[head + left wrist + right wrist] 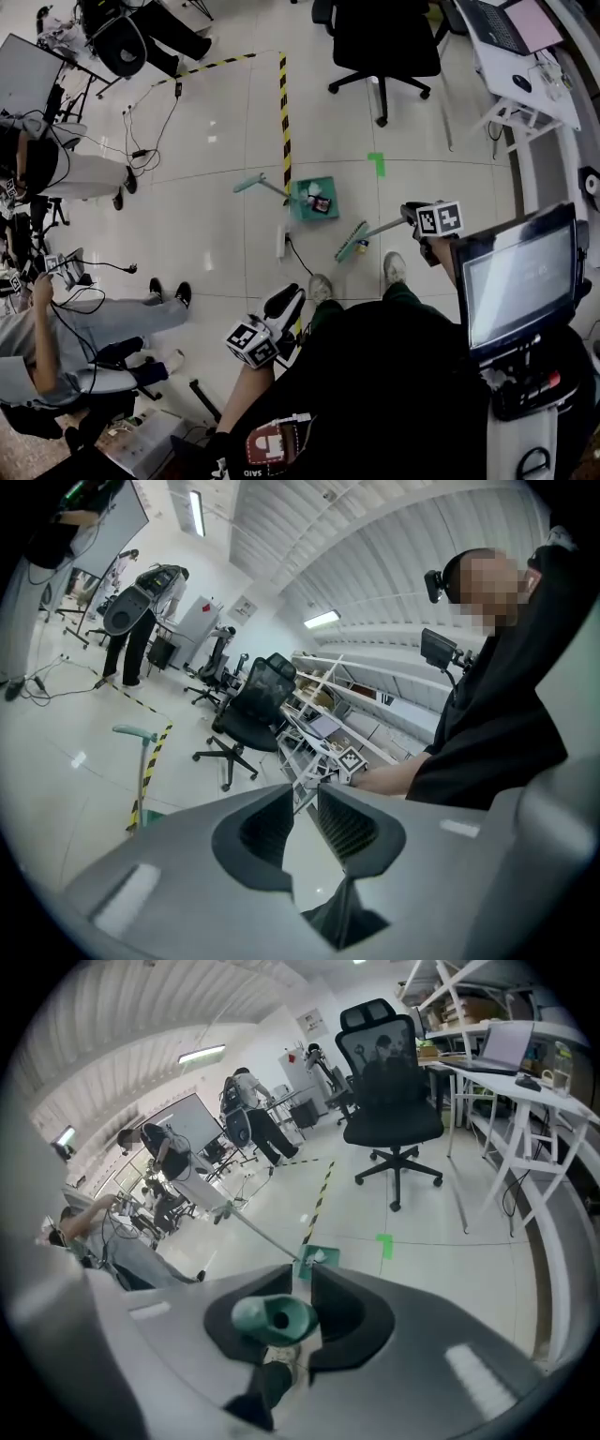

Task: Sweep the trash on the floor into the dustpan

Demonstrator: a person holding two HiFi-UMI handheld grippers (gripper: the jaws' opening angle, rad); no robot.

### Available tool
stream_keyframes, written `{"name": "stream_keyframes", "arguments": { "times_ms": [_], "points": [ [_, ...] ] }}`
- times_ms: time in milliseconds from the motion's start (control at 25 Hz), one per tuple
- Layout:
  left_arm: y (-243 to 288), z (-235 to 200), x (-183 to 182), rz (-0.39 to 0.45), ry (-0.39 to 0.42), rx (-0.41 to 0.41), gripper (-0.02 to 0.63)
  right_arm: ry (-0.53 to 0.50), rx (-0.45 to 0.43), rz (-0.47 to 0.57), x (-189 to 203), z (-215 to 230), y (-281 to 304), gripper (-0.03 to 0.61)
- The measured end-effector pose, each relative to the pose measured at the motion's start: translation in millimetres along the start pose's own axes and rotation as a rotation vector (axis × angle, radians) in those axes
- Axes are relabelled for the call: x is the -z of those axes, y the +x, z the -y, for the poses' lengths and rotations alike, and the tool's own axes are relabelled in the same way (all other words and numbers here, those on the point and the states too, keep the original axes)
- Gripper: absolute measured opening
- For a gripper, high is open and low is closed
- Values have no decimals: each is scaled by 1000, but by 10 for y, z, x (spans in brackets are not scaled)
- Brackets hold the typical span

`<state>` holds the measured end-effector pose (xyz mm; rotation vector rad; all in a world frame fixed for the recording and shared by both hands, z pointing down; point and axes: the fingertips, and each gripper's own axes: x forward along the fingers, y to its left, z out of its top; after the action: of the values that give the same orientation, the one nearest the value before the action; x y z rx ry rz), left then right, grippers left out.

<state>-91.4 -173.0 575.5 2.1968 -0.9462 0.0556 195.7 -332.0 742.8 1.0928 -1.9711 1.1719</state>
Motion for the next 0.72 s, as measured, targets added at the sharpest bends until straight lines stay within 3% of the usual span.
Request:
{"name": "stream_keyframes", "arguments": {
  "times_ms": [320,560,720],
  "points": [
    [240,-108,-41,-20,-13,65,83,53,54,-108,342,95,-15,57],
    [-6,-325,3,-40,-56,-12,83,106,128,-138,548,331,331,57],
    [-190,-421,155,-60,-88,-58,83,124,181,-108,477,546,649,55]
  ]
}}
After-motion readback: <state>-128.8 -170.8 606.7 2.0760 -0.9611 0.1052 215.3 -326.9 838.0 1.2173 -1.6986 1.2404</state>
